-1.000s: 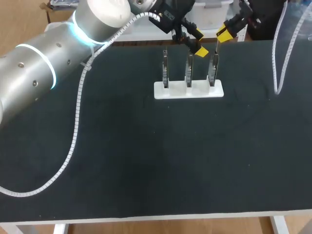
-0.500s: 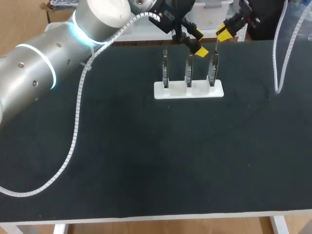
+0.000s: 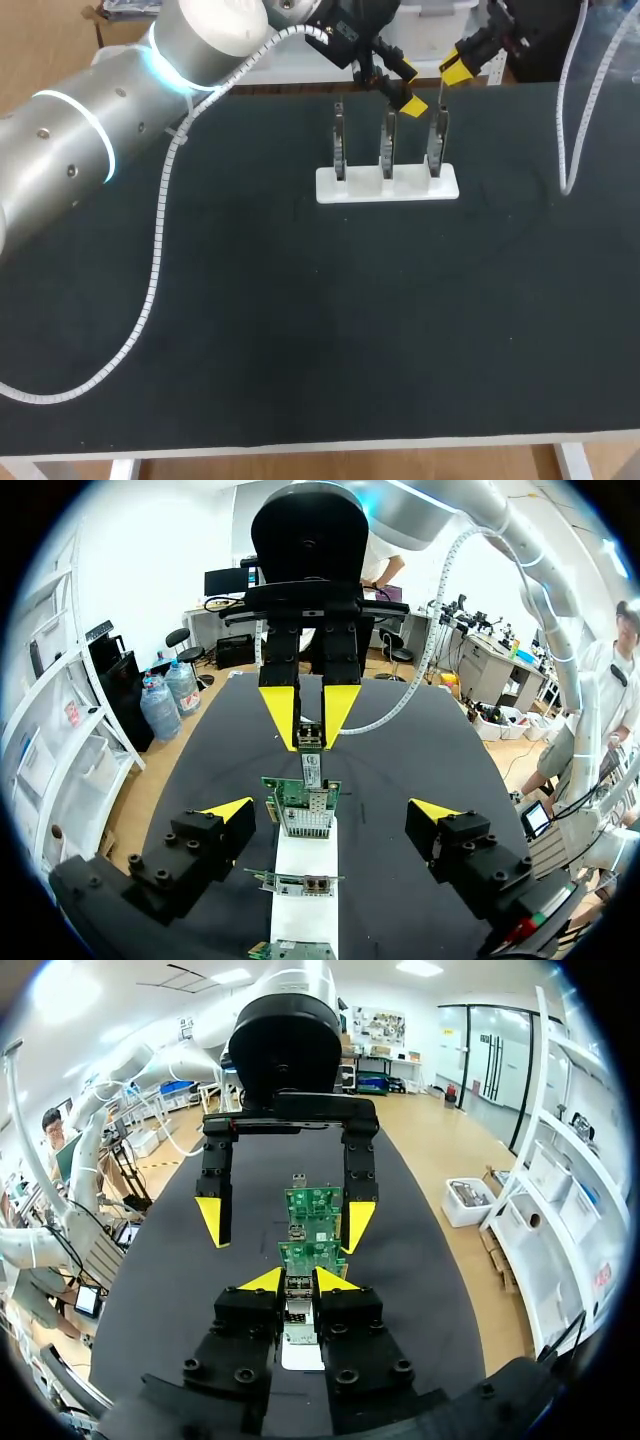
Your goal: Pick up the optical module with the left hand, and insert it into the network port with the right hand.
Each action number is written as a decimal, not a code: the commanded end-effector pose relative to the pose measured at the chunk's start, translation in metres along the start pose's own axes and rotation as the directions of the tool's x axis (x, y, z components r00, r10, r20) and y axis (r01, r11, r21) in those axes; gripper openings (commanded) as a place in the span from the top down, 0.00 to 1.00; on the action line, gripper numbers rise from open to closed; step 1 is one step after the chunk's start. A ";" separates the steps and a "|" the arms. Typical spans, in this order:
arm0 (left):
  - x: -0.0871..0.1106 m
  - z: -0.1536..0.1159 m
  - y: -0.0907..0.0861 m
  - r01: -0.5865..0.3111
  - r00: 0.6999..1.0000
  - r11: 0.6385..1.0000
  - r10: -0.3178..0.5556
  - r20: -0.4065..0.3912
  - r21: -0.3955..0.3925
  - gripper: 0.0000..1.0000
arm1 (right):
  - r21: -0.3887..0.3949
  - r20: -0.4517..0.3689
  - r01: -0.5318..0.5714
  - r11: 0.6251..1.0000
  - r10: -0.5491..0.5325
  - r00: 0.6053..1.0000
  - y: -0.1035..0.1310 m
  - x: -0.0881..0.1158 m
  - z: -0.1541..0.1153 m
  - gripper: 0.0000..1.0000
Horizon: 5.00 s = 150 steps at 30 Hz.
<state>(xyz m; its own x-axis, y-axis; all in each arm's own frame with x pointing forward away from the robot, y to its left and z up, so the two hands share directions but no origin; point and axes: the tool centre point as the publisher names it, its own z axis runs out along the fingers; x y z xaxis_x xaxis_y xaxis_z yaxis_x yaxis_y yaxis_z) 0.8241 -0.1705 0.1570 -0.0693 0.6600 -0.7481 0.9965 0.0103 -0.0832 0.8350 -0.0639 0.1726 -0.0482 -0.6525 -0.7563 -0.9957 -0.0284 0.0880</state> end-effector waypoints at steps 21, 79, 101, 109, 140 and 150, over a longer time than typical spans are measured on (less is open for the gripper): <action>0.000 0.000 0.003 -0.002 1.000 1.000 0.002 -0.002 0.005 0.00 | 0.034 -0.013 0.016 0.999 -0.015 1.000 0.012 0.001 -0.002 1.00; 0.000 0.000 0.003 -0.002 1.000 1.000 0.002 -0.002 0.005 0.00 | 0.028 -0.019 0.008 1.000 -0.007 1.000 0.004 0.005 0.001 1.00; 0.000 0.000 0.003 -0.002 1.000 1.000 0.002 -0.002 0.005 0.00 | 0.019 -0.027 0.000 1.000 0.001 1.000 0.004 0.008 0.003 1.00; 0.000 0.000 0.003 -0.002 1.000 1.000 0.002 -0.002 0.005 0.00 | 0.017 -0.028 -0.004 1.000 0.004 1.000 0.003 0.008 0.003 0.51; 0.000 0.000 0.003 -0.002 1.000 1.000 0.002 -0.002 0.005 0.00 | 0.076 0.061 -0.056 0.996 0.051 0.997 0.006 0.009 -0.025 0.00; 0.000 0.000 0.003 -0.002 1.000 1.000 0.002 -0.002 0.005 0.00 | 0.075 0.053 -0.039 0.996 0.035 0.998 0.012 0.014 -0.037 0.00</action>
<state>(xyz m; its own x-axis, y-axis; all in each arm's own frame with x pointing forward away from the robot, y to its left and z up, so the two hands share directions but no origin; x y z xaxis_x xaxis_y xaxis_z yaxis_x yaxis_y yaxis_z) 0.8241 -0.1706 0.1571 -0.0693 0.6600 -0.7481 0.9965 0.0103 -0.0832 0.8328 -0.1003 0.1859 -0.0883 -0.6136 -0.7847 -0.9960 0.0430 0.0785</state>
